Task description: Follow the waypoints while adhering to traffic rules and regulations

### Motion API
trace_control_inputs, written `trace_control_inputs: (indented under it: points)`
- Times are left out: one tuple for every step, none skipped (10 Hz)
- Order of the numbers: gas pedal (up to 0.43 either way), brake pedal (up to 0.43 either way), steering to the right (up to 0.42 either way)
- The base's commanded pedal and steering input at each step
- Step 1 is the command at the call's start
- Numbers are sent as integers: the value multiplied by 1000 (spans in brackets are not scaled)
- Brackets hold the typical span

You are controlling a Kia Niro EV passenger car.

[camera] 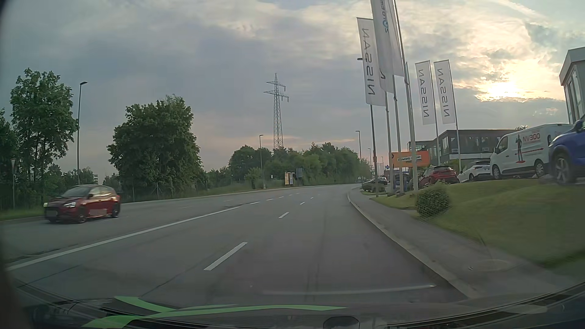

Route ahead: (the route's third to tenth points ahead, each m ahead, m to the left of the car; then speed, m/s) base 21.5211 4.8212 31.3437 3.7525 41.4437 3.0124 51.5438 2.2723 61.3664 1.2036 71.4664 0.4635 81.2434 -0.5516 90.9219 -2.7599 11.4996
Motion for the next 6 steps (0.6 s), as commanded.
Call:
trace_control_inputs:
  points:
    - [39, 0, 6]
    - [39, 0, 6]
    - [39, 0, 6]
    - [39, 0, 6]
    - [47, 0, 6]
    - [47, 0, 6]
